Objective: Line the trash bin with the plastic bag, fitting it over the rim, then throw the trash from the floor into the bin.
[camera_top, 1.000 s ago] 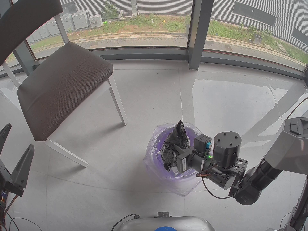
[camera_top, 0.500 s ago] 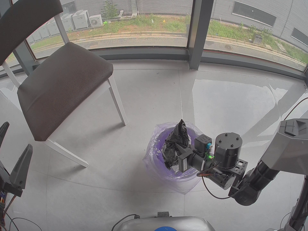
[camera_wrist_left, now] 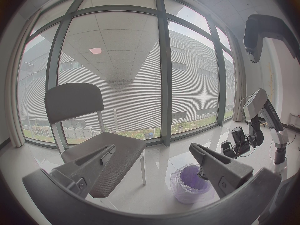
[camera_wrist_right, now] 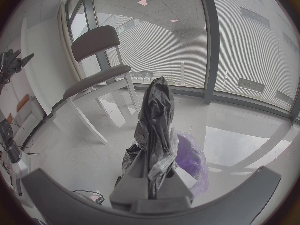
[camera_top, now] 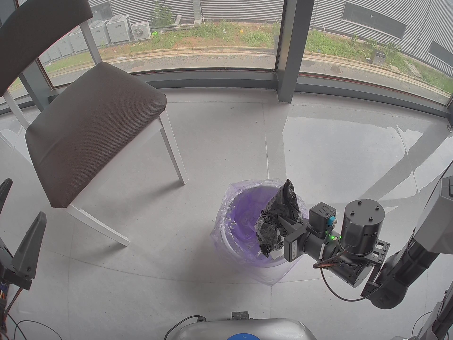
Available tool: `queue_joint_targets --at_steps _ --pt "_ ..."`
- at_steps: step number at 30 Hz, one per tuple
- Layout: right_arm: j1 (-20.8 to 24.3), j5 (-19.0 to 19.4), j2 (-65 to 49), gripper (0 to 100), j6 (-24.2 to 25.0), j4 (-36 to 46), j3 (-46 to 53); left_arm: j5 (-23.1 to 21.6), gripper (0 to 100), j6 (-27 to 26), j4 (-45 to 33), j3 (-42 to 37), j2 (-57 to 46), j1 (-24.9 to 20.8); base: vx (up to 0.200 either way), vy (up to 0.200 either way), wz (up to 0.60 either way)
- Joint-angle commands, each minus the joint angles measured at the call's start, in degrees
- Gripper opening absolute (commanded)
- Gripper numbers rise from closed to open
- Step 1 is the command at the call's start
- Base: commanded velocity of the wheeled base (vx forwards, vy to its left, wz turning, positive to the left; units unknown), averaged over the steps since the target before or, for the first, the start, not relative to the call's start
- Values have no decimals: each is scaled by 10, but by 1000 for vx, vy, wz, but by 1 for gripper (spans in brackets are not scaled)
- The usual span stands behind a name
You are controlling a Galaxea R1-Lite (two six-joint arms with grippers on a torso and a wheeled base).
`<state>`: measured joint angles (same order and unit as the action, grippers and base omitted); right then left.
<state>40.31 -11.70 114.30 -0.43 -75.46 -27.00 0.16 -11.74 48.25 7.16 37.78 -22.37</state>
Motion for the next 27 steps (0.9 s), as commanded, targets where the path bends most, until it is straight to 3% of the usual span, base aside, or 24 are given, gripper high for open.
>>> queue_joint_targets --at_steps 1,14,27 --pt "-7 0 18 0 1 -10 8 0 100 0 1 1 -2 -1 0 0 0" --pt "-31 2 20 0 -19 -14 44 0 100 0 1 2 -2 -2 0 0 0" --pt "-38 3 1 0 -22 29 -68 0 100 0 1 3 -2 -2 0 0 0"
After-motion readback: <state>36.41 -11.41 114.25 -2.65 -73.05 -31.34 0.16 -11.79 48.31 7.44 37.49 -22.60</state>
